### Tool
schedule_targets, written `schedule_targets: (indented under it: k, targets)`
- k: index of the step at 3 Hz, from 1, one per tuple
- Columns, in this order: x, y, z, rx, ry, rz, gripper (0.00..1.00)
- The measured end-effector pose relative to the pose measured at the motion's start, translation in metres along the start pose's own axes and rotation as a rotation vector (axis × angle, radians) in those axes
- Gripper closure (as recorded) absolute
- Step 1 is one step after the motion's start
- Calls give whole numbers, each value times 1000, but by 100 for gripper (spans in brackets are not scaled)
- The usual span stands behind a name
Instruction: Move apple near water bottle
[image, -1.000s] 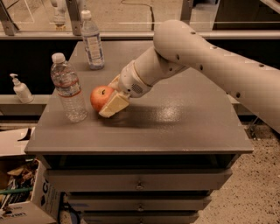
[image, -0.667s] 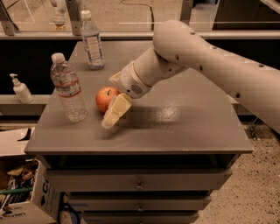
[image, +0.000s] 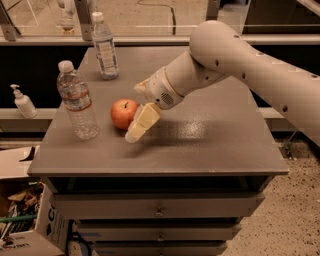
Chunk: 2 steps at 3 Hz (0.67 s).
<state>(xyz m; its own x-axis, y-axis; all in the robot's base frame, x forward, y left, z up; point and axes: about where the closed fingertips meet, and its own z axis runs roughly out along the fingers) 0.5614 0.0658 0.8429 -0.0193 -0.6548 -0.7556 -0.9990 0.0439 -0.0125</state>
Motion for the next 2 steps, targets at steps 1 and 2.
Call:
schedule_targets:
  k: [1, 2]
  targets:
    - [10, -10, -29, 9, -68, 39, 0]
    - [15, -16, -66, 18, -155, 51, 0]
